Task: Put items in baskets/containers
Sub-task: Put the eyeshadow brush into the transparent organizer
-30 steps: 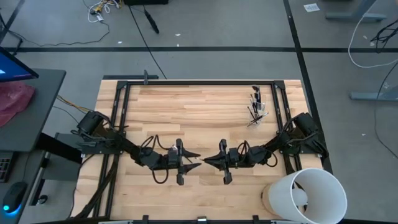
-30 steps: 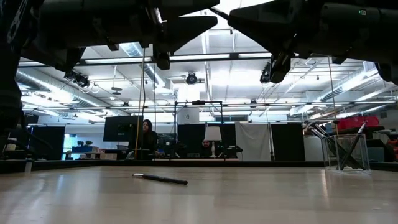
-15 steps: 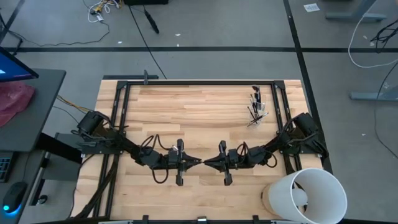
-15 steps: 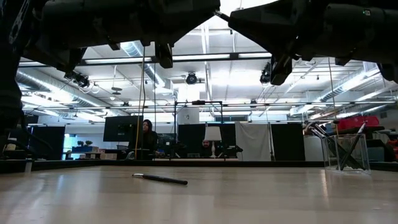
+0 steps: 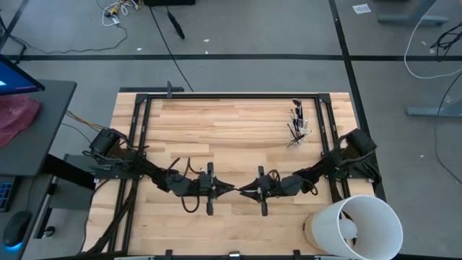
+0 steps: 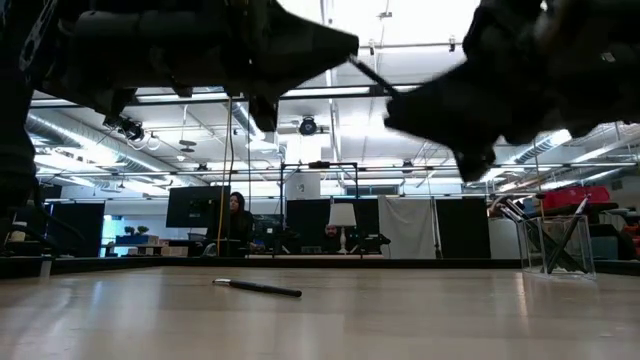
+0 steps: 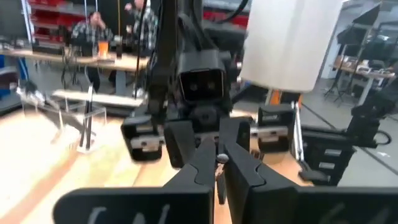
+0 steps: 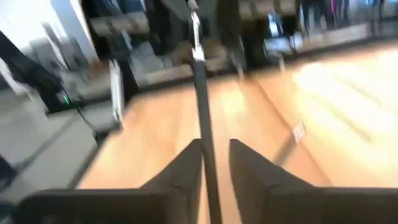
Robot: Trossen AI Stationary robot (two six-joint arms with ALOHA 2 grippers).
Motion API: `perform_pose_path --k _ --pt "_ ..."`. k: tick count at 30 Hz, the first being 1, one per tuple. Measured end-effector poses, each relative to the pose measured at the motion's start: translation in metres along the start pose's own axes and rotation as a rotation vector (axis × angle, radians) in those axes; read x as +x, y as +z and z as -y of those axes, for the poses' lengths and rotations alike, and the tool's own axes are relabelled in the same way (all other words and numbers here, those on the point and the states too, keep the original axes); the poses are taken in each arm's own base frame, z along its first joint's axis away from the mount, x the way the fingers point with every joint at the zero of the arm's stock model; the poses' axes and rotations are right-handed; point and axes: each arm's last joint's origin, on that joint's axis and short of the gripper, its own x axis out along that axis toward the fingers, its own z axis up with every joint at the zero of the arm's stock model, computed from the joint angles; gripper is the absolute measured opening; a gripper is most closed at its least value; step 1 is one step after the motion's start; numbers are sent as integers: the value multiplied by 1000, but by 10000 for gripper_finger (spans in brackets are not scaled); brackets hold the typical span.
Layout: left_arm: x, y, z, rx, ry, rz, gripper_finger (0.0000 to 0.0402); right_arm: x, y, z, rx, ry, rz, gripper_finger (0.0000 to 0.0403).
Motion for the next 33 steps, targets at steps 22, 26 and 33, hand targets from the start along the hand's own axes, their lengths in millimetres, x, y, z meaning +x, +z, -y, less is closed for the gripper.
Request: perform_pose_path --k 22,26,33 --pt "73 51 -6 195 28 -608 18 -25 45 -1 -67 -86 -405 188" --pt "80 70 0 249 -13 -574 17 -22 50 -3 -101 -103 -333 179" --pt "83 80 4 251 -54 -571 18 -19 59 -8 -143 -53 -234 157"
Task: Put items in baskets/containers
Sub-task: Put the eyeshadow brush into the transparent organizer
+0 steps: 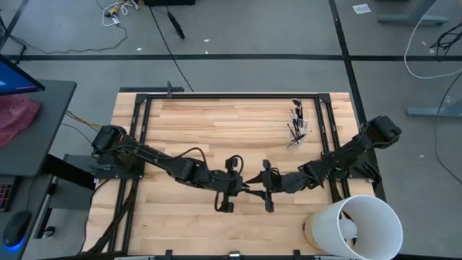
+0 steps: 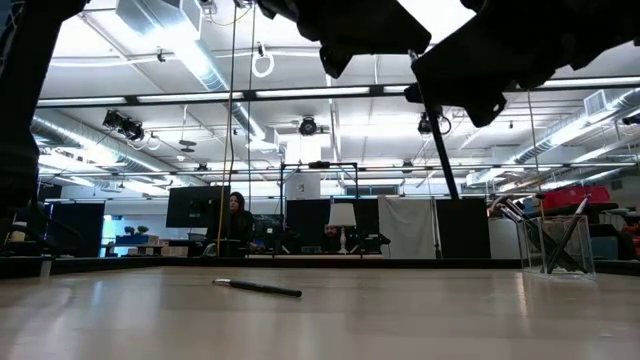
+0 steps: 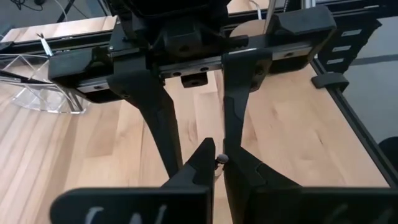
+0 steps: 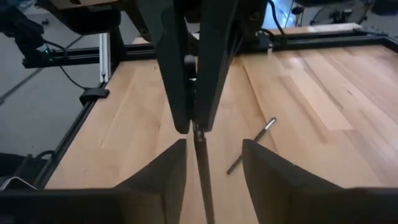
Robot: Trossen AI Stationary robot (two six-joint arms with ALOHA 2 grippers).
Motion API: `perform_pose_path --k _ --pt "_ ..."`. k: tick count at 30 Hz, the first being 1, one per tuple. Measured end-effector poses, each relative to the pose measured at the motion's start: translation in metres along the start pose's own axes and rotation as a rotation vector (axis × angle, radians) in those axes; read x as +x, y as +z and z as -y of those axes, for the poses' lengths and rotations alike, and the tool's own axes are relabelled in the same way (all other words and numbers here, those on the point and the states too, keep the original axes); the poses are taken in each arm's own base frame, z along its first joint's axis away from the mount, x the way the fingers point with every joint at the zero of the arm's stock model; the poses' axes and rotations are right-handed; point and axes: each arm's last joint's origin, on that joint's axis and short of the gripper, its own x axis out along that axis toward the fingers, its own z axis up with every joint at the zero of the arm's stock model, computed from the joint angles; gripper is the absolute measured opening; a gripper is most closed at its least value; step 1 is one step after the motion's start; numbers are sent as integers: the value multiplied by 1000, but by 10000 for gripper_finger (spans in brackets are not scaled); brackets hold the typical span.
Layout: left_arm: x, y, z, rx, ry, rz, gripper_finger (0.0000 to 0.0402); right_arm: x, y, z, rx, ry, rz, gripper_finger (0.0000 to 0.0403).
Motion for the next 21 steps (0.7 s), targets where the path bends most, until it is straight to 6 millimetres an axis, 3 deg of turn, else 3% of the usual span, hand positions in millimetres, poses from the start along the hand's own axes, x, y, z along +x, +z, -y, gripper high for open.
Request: perform_pose_path --k 6,13,17,21 --pt "0 1 0 -1 5 2 19 0 1 -2 -17 31 12 118" --pt "0 1 -1 -7 20 9 20 0 1 -2 -27 37 12 16" --pt "0 1 -1 2 39 10 28 0 1 -2 -3 32 7 17" --pt "-7 1 -4 35 65 -27 76 -3 -8 -2 19 -15 -28 7"
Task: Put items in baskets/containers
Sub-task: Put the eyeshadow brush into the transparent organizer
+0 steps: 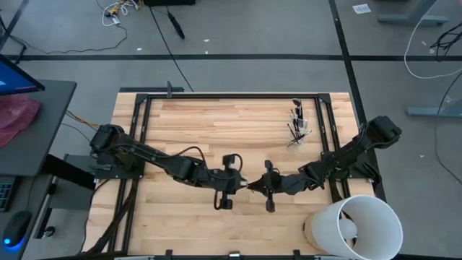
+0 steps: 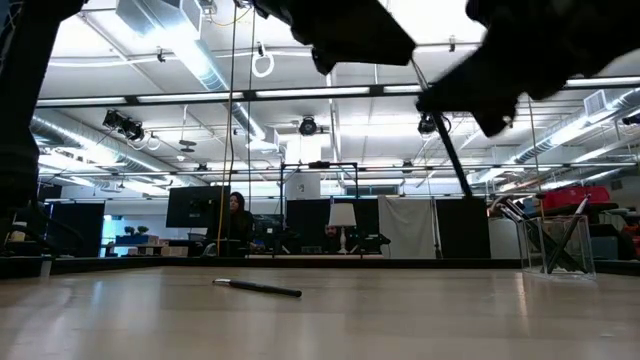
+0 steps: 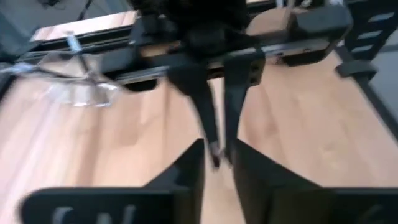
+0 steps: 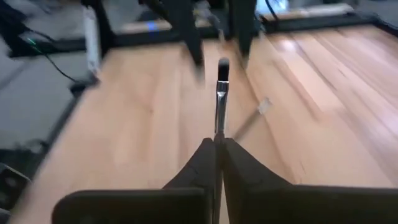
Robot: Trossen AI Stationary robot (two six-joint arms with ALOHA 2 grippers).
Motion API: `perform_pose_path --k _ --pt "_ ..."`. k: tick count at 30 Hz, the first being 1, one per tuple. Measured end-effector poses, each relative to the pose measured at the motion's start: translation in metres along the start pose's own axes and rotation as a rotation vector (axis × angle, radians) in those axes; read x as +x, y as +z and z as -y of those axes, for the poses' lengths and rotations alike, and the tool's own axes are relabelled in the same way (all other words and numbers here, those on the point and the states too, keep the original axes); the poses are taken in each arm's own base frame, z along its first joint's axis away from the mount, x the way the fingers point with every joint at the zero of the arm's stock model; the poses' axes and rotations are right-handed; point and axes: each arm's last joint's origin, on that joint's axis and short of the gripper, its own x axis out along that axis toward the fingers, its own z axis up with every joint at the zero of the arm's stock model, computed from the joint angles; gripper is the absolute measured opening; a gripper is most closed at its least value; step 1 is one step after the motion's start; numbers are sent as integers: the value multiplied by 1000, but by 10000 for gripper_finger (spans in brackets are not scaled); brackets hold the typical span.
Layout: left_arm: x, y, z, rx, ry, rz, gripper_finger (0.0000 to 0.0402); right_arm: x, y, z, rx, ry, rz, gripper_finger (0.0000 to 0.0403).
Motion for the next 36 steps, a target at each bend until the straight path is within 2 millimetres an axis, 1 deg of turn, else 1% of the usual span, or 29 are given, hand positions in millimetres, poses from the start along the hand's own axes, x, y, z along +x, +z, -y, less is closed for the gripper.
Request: perform_pose_path --k 2,5,7,9,11,13,17,21,23,26,29,33,36 --pt "-7 0 -3 6 27 -33 107 -4 -6 2 23 -46 -25 7" --pt "-12 -10 -2 -1 72 -132 148 -16 -6 6 74 -105 -22 8" --pt "-13 -17 2 -9 104 -156 167 -27 -3 9 84 -146 -32 8" --pt "-11 -28 6 -24 122 -150 179 -41 7 14 93 -180 -10 8" --pt "-7 -47 12 -40 132 -149 184 -56 16 20 94 -214 13 8" --pt "-3 -61 17 -81 135 -108 184 -72 26 28 99 -250 43 8" --pt "1 -92 20 -187 109 2 178 -102 44 51 108 -351 116 7" --pt "-1 -109 22 -277 74 131 174 -126 54 78 124 -493 172 7" --pt "-3 -112 22 -305 61 174 174 -135 57 93 127 -585 183 7" --pt "-4 -112 23 -317 53 199 174 -147 55 114 138 -729 165 7" --pt "-4 -112 23 -318 52 202 174 -158 49 133 151 -865 115 7" --pt "-4 -111 23 -318 52 203 174 -169 42 152 180 -1004 60 7" --pt "-4 -111 23 -319 51 204 174 -170 31 164 205 -1088 49 7"
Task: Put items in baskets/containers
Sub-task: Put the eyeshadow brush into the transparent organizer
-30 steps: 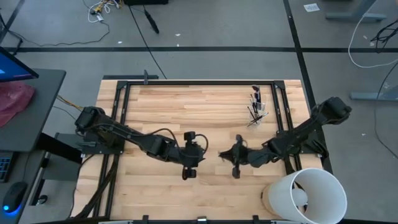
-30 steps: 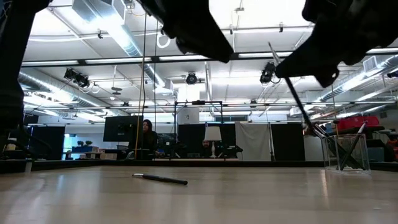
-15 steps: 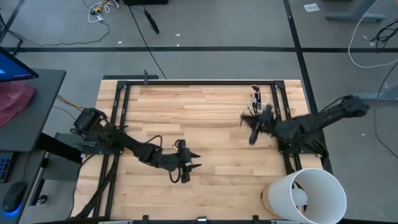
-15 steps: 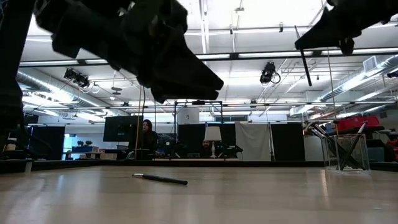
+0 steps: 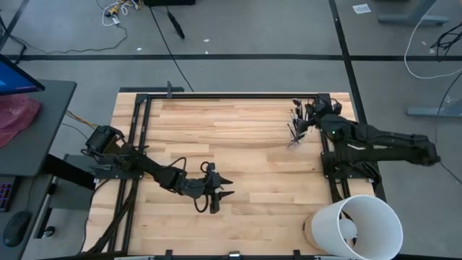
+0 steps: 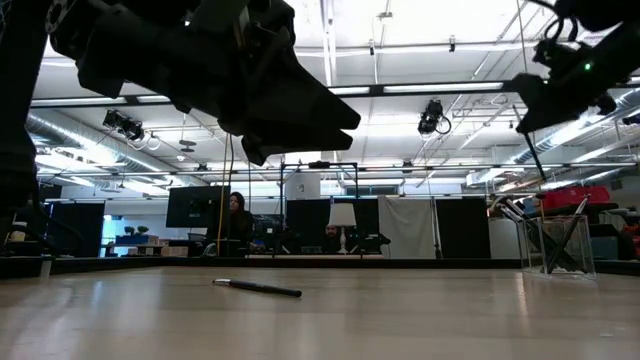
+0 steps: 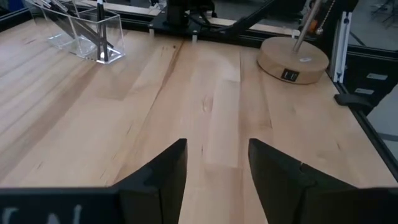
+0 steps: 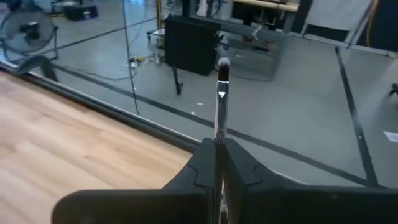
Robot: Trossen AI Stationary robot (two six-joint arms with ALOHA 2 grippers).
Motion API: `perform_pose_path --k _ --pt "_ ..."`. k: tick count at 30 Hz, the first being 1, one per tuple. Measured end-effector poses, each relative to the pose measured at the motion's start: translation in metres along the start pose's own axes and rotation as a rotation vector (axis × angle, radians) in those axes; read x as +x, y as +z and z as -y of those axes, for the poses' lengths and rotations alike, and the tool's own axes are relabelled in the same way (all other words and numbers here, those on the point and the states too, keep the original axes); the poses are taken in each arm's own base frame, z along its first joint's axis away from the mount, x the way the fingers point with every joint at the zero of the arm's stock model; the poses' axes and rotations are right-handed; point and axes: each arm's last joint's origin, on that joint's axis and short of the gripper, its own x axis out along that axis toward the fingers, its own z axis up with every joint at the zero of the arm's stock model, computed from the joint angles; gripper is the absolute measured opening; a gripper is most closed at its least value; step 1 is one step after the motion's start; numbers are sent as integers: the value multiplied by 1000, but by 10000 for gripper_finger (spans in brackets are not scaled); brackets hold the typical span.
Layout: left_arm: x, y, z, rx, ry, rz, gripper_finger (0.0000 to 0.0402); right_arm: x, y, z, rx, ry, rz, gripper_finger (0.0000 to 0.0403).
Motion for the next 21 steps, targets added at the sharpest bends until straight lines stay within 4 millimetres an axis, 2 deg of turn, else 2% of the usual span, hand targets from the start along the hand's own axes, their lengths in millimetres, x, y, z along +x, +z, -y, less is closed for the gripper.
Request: perform_pose_path --k 11,16,21 --pt "0 0 0 -3 -1 1 174 47 -50 20 150 -162 94 7" --pt "0 0 0 -7 1 2 174 57 -68 30 207 -200 118 7" --pt "0 1 0 -10 0 7 174 62 -77 36 261 -195 111 8"
